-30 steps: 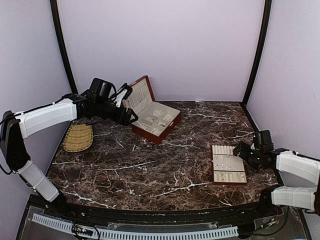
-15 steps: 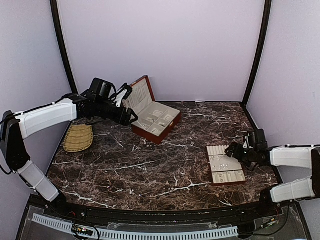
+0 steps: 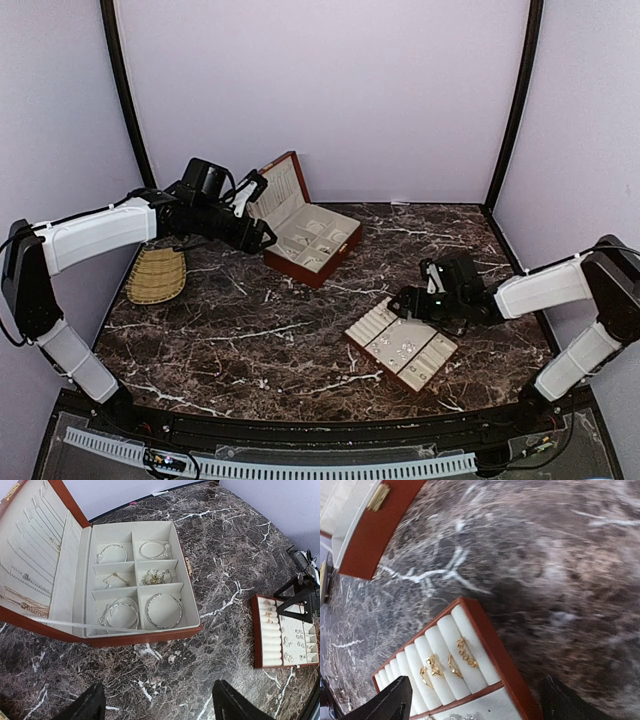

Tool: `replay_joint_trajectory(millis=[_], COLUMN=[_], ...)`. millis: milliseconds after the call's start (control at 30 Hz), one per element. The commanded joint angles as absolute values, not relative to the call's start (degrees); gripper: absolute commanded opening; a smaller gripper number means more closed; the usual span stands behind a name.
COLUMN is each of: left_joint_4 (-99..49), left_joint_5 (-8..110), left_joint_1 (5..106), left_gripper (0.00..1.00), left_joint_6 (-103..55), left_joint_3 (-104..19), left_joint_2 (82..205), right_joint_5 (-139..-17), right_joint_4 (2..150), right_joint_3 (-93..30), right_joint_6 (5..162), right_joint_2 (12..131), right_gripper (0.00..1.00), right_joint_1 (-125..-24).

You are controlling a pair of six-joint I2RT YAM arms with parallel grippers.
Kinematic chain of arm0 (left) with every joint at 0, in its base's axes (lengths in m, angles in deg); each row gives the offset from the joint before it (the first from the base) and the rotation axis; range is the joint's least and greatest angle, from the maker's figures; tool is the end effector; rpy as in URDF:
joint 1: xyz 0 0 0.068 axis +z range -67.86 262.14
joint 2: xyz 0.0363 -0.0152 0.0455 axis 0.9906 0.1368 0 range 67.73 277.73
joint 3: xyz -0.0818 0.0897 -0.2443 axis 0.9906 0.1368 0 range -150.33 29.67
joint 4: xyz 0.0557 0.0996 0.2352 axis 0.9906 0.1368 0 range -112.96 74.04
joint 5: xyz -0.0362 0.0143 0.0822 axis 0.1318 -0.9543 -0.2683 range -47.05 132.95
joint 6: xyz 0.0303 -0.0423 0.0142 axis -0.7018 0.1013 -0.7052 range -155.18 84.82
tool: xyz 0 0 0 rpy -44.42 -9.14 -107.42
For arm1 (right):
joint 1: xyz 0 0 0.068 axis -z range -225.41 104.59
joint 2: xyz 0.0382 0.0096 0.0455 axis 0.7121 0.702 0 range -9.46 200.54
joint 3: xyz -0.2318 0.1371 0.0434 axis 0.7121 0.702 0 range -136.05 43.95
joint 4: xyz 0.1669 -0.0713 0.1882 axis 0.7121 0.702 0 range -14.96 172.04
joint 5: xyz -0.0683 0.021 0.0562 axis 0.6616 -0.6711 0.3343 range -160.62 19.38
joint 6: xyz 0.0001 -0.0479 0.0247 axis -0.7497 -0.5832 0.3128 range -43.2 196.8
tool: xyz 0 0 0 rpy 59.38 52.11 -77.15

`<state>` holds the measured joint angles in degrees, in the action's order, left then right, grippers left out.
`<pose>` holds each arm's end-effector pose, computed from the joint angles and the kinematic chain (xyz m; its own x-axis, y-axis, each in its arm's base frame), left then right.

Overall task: Organize the mixed jewelry
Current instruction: Move to the center of the board in the compartment layer.

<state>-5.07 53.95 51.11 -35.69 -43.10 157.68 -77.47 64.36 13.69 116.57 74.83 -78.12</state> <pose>0.3056 -0.1917 0.2998 -0.4866 0.3030 -0.8194 0.6442 0.7580 -0.1023 0.2213 0.1472 0.1381 -0.8339 0.2193 -0.5065 -0.0991 0.8433 0.5283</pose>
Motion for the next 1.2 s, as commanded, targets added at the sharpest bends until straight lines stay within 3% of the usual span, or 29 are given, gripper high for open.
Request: replay_joint_trajectory(millis=[0, 267, 533, 800, 1167], left_joint_4=[-4.5, -4.7, -6.4, -7.1, -7.1], left_joint_5=[53.6, 53.4, 53.6, 53.7, 53.5], left_joint_1=[51.0, 51.0, 51.0, 51.0, 51.0], left_gripper=[0.76, 0.76, 0.76, 0.76, 0.76], left_joint_6=[-36.8, -36.7, -35.7, -35.4, -35.4], left_joint_3=[-42.4, -42.0, -40.9, -40.5, -40.4], left_joint_2=[157.3, 156.9, 155.7, 155.1, 155.4], right_joint_5=[-80.3, -76.8, -59.4, -52.7, -59.0], right_joint_4=[58.5, 60.3, 78.5, 90.7, 79.8], right_joint_3=[7.3, -1.1, 3.2, 14.8, 23.3], right_joint_6=[118.0, 117.0, 122.5, 136.0, 141.7], right_joint_2=[82.1, 83.7, 69.9, 54.1, 51.7], right_gripper=[0.89, 0.90, 0.94, 0.97, 0.92], right_joint_1=[-84.5, -89.6, -89.5, -89.1, -89.1])
